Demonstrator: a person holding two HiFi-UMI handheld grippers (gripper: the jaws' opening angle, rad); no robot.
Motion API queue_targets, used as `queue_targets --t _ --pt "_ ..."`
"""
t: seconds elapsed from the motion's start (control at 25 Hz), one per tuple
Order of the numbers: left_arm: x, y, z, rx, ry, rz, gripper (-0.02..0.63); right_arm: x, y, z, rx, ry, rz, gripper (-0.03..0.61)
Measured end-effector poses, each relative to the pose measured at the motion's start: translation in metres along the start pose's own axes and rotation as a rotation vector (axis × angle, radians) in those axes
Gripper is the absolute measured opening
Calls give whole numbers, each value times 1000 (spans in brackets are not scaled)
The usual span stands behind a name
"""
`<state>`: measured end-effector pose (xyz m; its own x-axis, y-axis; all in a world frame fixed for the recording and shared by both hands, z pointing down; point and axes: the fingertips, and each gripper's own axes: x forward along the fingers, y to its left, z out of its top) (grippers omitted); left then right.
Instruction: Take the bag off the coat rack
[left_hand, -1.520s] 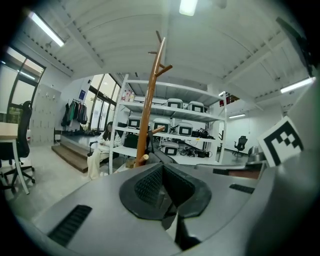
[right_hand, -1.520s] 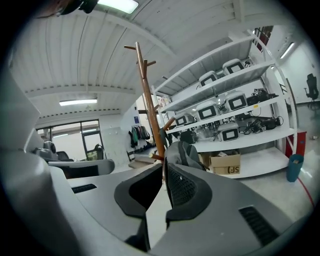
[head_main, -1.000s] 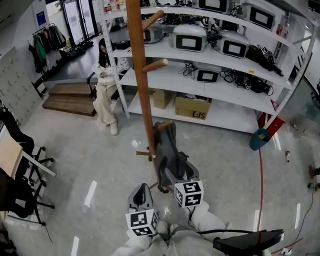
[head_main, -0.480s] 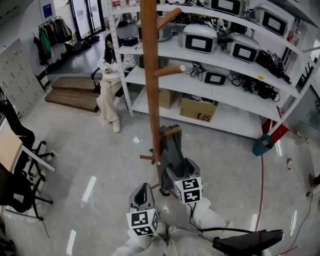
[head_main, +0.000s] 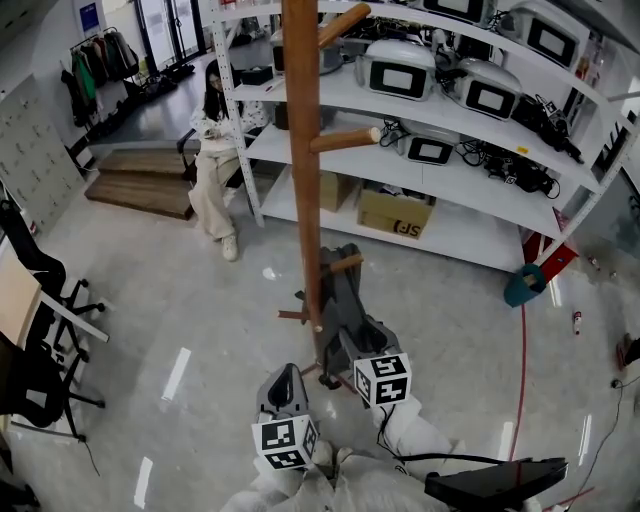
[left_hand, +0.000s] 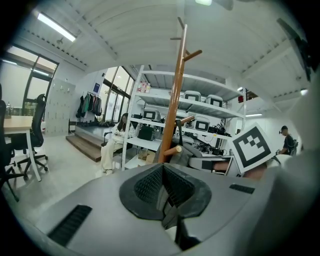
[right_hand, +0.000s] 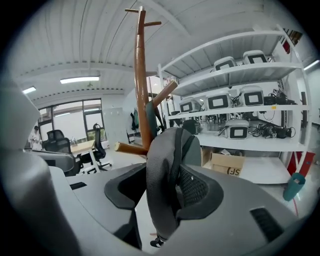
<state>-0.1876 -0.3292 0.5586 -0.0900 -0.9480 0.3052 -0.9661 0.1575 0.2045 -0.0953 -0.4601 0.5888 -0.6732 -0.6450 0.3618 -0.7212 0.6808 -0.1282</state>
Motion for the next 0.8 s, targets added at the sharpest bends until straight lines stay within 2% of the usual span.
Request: queue_targets --t 0.2,0.36,0.8 --pt "-4 6 -1 -6 2 7 -12 2 6 -2 81 6 29 150" --pt "-9 11 -4 -18 2 18 -12 1 8 -1 102 2 30 121" --pt "-16 9 1 -21 -23 2 -12 -18 13 18 129 -43 39 101"
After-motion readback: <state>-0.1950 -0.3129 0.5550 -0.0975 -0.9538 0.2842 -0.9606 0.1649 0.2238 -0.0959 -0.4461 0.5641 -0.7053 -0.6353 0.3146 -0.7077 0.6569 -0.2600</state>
